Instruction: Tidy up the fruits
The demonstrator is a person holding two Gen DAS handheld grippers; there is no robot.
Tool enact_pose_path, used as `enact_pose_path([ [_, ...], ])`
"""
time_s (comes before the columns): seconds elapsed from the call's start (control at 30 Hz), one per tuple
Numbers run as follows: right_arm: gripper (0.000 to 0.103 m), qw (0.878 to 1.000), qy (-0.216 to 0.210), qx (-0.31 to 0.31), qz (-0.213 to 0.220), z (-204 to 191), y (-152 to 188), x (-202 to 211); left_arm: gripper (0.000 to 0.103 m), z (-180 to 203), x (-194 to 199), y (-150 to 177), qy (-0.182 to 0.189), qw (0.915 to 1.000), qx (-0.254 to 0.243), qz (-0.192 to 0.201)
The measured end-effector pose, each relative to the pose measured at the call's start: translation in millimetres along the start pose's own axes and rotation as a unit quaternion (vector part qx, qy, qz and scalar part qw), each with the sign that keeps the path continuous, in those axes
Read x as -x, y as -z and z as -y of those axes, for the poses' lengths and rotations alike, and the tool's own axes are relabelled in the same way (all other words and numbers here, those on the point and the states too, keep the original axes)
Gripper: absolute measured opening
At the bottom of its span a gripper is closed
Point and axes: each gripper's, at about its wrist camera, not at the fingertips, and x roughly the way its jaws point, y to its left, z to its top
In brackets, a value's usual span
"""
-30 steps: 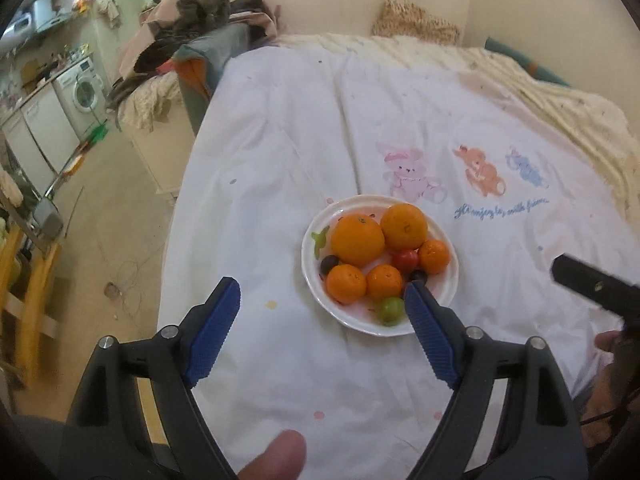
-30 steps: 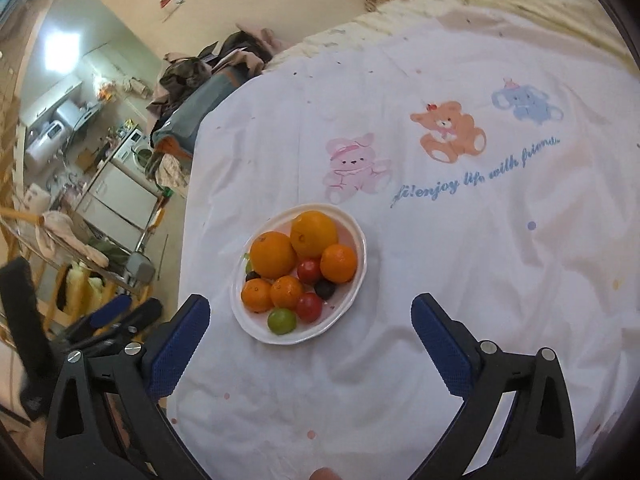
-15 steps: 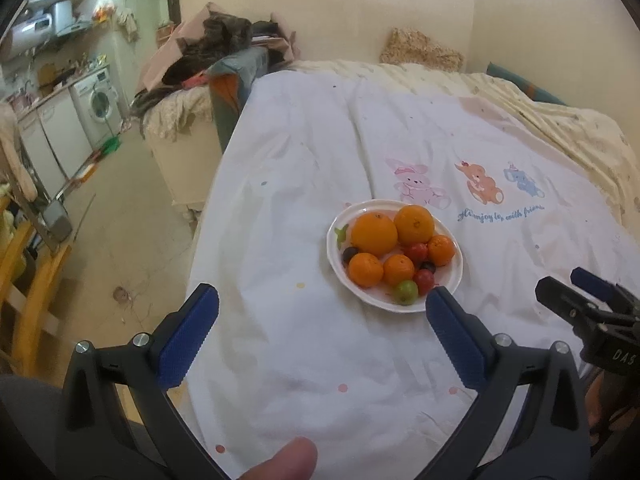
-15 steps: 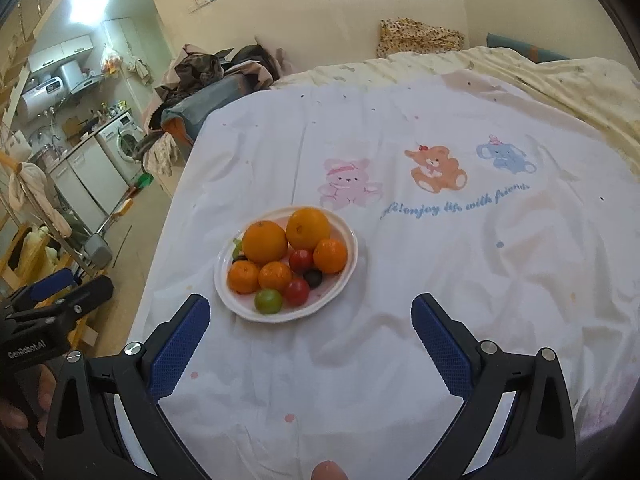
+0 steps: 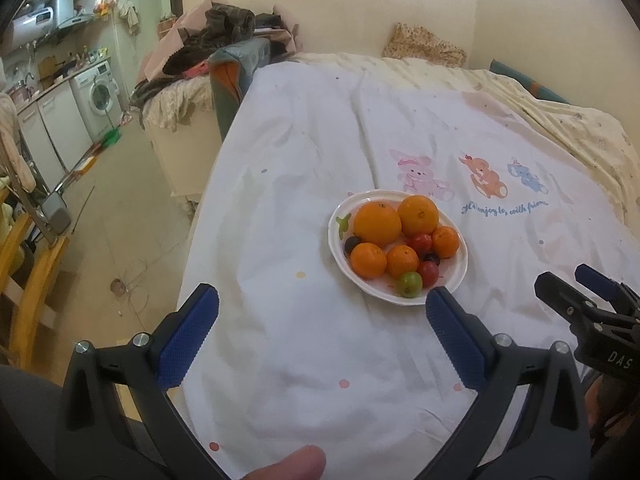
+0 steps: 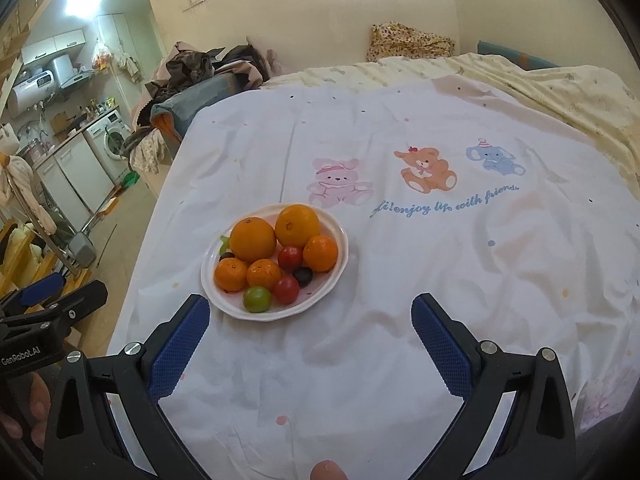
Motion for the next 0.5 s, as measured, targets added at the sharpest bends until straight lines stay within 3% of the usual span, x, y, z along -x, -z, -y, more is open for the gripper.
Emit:
enact_pose_path([
  [0.5,0.103,1.000,0.001,-0.005,-0.003,4.4,-2.6,-1.9,0.102,2.3,0.7,-0.8,0.003,1.0000,0.001,0.000],
])
